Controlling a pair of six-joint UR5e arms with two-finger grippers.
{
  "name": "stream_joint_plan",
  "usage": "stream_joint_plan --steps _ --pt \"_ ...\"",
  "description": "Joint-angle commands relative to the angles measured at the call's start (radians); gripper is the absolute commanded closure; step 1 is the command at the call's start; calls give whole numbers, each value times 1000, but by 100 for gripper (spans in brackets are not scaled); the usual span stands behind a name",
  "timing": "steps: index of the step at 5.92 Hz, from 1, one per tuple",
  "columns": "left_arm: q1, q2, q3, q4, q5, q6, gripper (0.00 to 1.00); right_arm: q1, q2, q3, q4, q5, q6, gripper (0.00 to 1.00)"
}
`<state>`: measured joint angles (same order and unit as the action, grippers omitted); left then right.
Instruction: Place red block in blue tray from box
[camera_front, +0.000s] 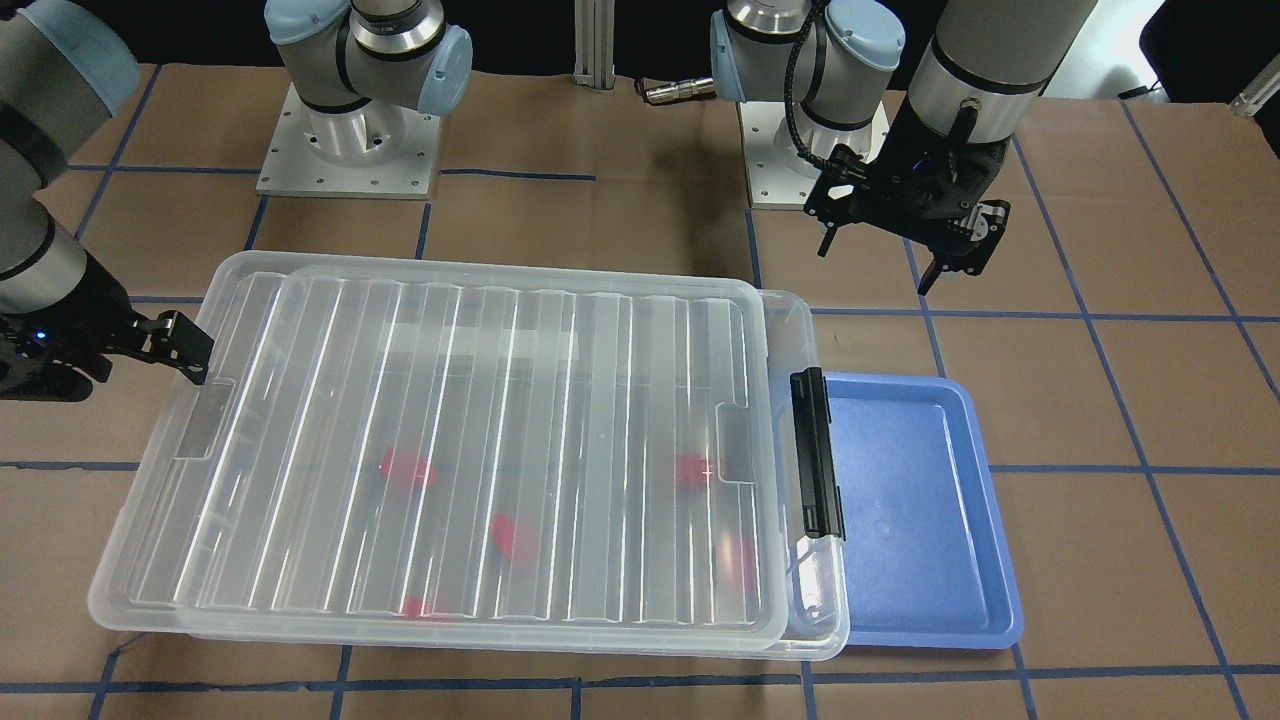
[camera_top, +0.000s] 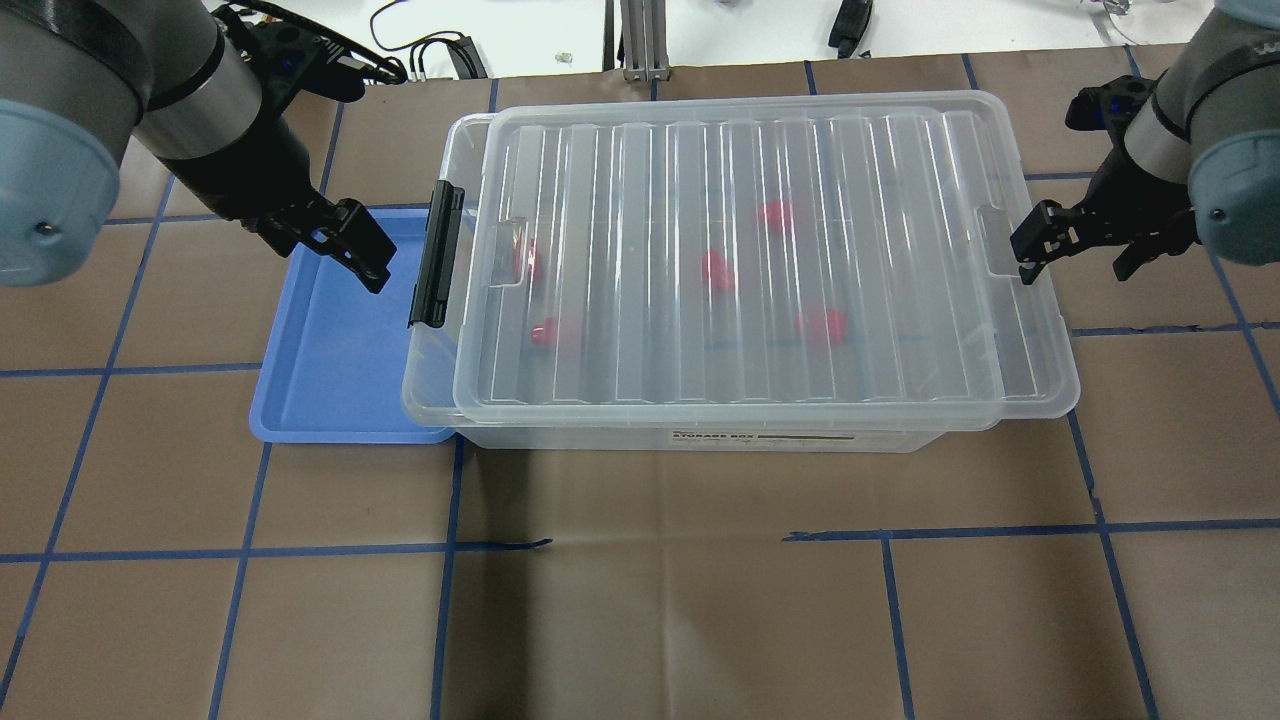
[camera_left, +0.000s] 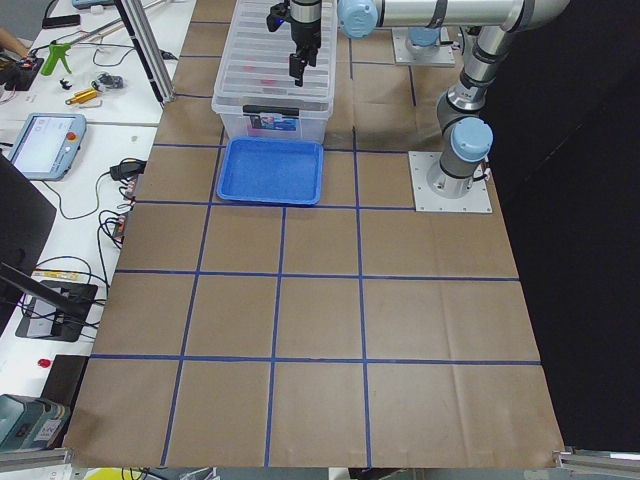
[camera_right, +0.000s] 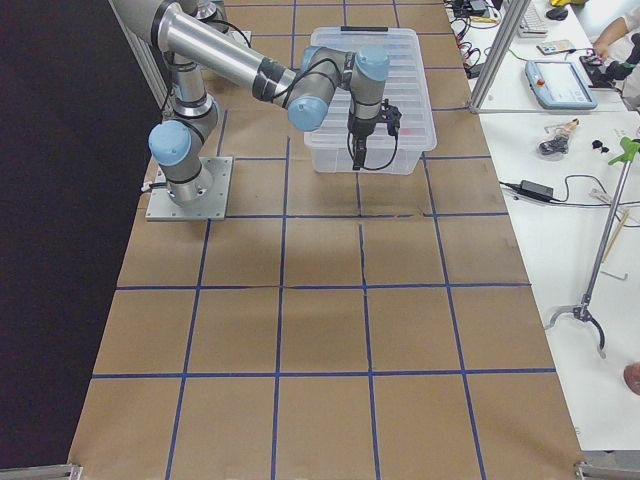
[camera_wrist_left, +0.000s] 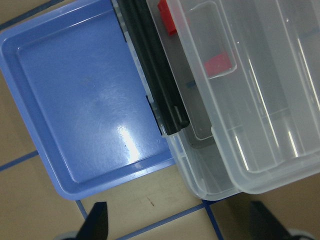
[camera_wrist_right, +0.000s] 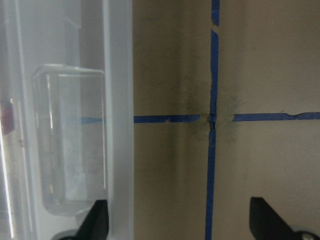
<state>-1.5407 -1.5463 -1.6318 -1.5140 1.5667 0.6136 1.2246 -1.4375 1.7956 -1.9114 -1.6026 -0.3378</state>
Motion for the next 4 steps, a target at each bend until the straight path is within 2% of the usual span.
stream_joint_plan --steps 1,3,4 --pt "2 -38 4 53 3 459 3 -90 0 -2 -3 0 -113 0" --pt "-12 -90 0 93 7 729 3 -175 0 -8 -5 -8 -219 0" --pt "-45 -122 4 121 7 733 3 -212 2 -34 -9 -32 -259 0"
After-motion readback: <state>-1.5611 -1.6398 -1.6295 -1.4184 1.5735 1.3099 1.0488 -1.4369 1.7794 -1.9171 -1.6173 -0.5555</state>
